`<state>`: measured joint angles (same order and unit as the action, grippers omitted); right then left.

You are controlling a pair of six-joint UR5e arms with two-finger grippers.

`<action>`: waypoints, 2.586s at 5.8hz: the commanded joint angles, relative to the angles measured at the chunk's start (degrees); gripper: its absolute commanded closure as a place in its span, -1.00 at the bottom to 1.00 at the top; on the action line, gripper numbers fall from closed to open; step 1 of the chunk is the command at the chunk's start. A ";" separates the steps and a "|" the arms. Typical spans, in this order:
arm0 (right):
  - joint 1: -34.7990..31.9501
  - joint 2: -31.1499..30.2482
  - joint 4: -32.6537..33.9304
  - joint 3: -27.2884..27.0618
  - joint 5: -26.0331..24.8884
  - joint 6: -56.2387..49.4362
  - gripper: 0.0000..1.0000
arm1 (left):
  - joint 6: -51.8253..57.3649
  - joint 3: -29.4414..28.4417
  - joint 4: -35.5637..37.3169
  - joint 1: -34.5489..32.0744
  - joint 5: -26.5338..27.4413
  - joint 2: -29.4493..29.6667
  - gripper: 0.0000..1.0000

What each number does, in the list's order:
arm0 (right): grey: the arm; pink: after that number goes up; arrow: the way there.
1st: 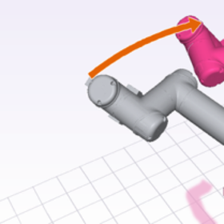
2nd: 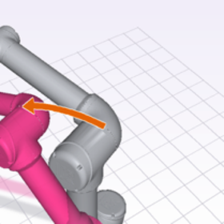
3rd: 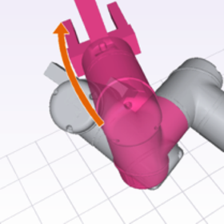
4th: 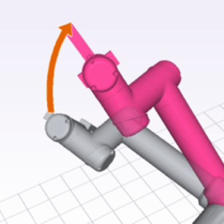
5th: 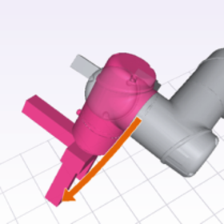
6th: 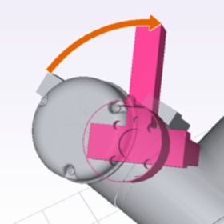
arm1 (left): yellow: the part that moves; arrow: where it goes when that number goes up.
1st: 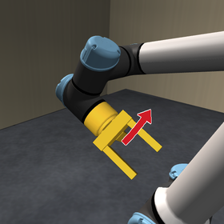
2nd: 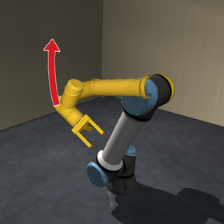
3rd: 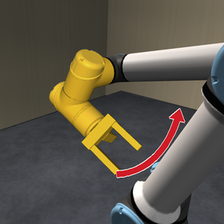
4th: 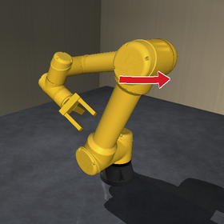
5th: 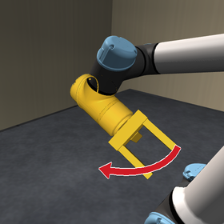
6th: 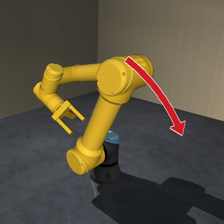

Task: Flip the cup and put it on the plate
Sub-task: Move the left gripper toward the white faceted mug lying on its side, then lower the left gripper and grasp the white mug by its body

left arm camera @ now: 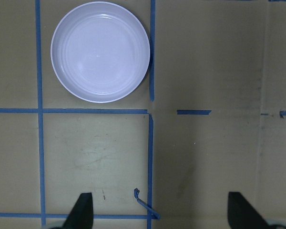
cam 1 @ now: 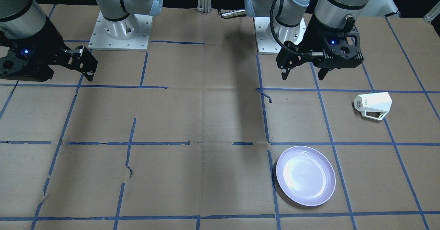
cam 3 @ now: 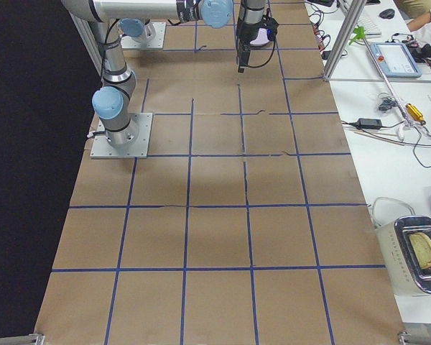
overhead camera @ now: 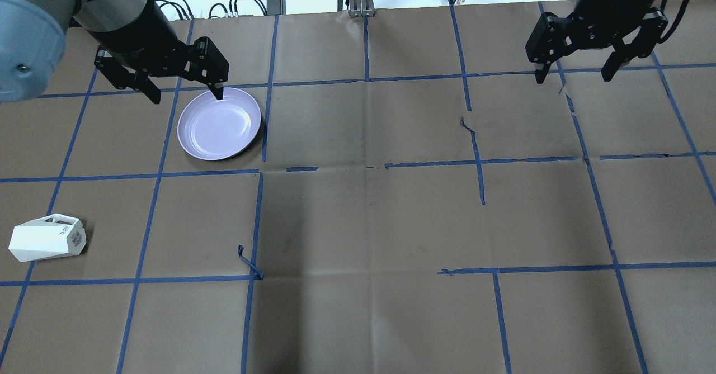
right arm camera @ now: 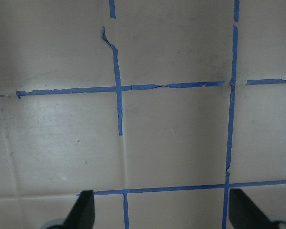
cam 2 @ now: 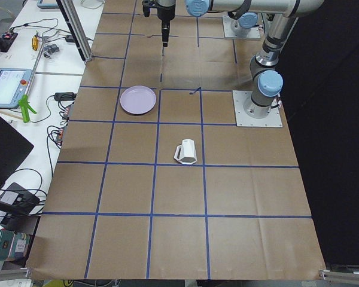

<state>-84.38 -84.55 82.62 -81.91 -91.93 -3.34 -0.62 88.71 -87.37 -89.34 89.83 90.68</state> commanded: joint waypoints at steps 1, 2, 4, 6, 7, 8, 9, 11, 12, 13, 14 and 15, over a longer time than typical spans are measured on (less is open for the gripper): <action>0.00 0.00 0.00 0.00 0.00 0.00 -1.00 | 0.09 -0.11 0.00 0.22 0.00 -0.06 -0.97; 0.00 0.00 0.00 0.00 0.00 0.00 -1.00 | 0.18 -0.11 0.00 0.31 0.00 -0.06 -0.97; 0.00 0.00 0.00 0.00 0.00 0.00 -1.00 | 1.05 -0.38 -0.08 1.09 0.18 -0.15 -0.97; 0.00 0.00 0.00 0.00 0.00 0.00 -1.00 | 11.07 0.58 -3.84 9.74 0.00 -2.07 -0.97; 0.00 0.00 0.00 0.00 0.00 0.00 -1.00 | 21.17 2.68 -4.30 17.63 -0.35 -2.17 -0.97; 0.00 0.00 0.00 0.00 0.00 0.00 -1.00 | 26.75 3.57 -4.04 27.28 -0.79 -0.52 -0.97; 0.00 0.00 0.00 0.00 0.00 0.00 -1.00 | 36.46 3.66 -3.34 35.38 -2.79 3.85 -0.96; 0.00 0.00 0.00 0.00 0.00 0.00 -1.00 | 50.65 2.35 -2.12 47.81 -7.44 11.77 -0.96; 0.00 0.00 0.00 0.00 0.00 0.00 -1.00 | 55.32 2.35 -2.11 52.64 -10.34 15.72 -0.96; 0.00 0.00 0.00 0.00 0.00 0.00 -1.00 | 58.07 2.26 -0.71 55.22 -12.46 19.67 -0.96; 0.00 0.00 0.00 0.00 0.00 0.00 -1.00 | 60.45 2.00 -0.70 58.11 -15.79 23.02 -0.97; 0.00 0.00 0.00 0.00 0.00 0.00 -1.00 | 61.51 2.00 -1.57 60.06 -17.91 25.49 -0.97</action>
<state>-84.38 -84.55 82.62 -81.91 -91.93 -3.34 59.48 90.77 -88.44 -31.38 74.15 113.59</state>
